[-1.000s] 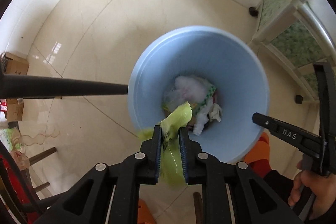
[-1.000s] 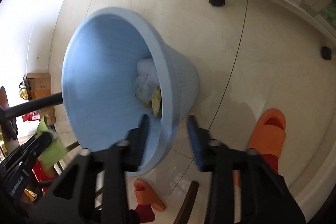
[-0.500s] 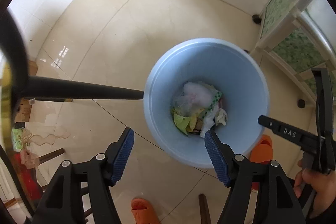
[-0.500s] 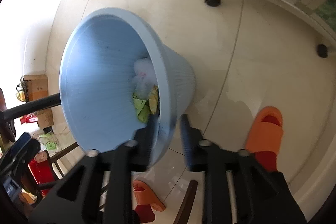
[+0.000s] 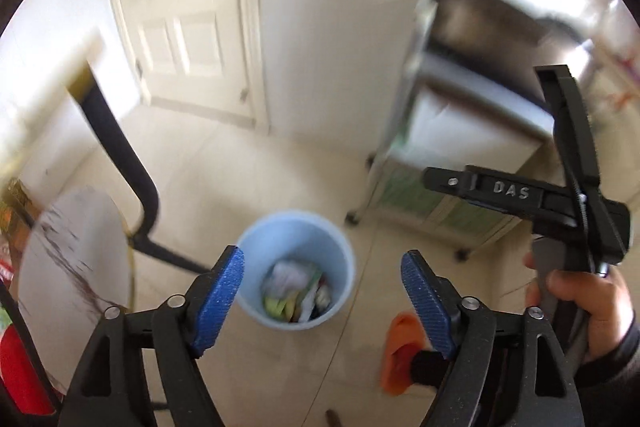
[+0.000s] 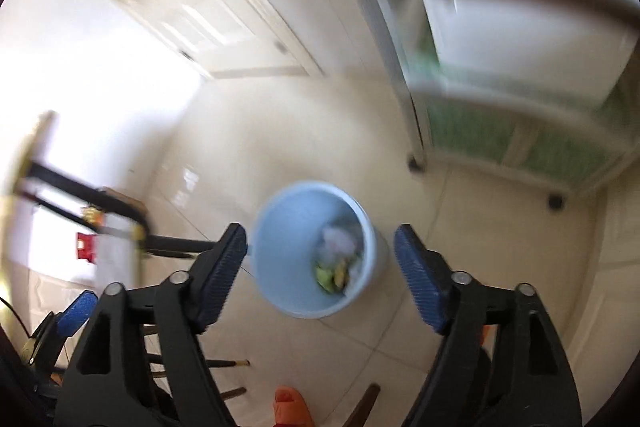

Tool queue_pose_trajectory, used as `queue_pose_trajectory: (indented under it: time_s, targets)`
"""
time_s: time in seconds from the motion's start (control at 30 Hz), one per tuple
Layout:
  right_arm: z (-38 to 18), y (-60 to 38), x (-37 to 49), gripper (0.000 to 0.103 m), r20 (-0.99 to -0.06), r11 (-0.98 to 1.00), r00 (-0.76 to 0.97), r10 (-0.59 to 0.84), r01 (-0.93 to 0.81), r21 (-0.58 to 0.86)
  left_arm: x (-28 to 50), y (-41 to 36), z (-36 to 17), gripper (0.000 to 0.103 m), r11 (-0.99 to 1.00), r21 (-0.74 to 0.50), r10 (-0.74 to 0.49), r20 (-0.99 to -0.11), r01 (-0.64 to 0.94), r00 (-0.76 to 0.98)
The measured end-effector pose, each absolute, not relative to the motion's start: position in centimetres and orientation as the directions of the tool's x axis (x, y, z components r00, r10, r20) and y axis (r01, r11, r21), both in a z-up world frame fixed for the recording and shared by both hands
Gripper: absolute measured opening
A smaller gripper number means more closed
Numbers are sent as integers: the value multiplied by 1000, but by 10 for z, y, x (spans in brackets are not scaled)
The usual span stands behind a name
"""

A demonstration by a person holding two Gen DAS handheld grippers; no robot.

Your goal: Collect trash

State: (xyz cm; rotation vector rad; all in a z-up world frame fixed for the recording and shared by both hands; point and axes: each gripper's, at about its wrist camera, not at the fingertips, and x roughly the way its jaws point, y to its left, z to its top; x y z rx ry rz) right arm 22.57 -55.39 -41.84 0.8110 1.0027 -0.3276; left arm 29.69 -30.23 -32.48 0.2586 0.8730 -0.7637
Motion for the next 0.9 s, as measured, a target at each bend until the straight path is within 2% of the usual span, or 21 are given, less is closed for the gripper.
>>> queue_pose_trajectory:
  time_s: [0.1, 0.17, 0.27, 0.4, 0.5, 0.63, 0.7, 0.8, 0.9]
  targets:
    - [-336, -528, 211, 80, -780, 750, 623, 63, 486, 449, 258, -266, -272, 90, 715, -76, -549, -677, 695, 490]
    - [-280, -498, 202, 91, -720, 813, 693, 37, 399, 425, 233, -238, -239, 99, 728, -67, -573, -607, 682, 551]
    - [-213, -455, 185, 92, -617, 879, 787, 29, 274, 391, 192, -187, -197, 102, 777, -29, -555, -502, 629, 663]
    - [-140, -400, 164, 92, -495, 940, 867, 58, 119, 319, 133, -134, -172, 102, 856, 45, -459, -391, 515, 798]
    - [-92, -354, 145, 101, -399, 970, 915, 65, 36, 239, 84, -96, -155, 102, 901, 66, -389, -311, 428, 867]
    - [-46, -300, 120, 103, -295, 985, 952, 86, -37, 166, 25, -54, -141, 102, 943, 74, -303, -209, 324, 930]
    - [-32, -274, 112, 103, -253, 994, 967, 43, -16, 109, 7, -33, -137, 102, 958, 64, -267, -167, 281, 949]
    - [-20, -247, 106, 103, -212, 999, 977, 30, -19, 51, -23, -13, -138, 102, 978, 25, -203, -113, 207, 973]
    - [-15, -226, 100, 103, -173, 996, 981, 84, -77, 50, -47, 0, -148, 102, 990, -13, -143, -69, 142, 987]
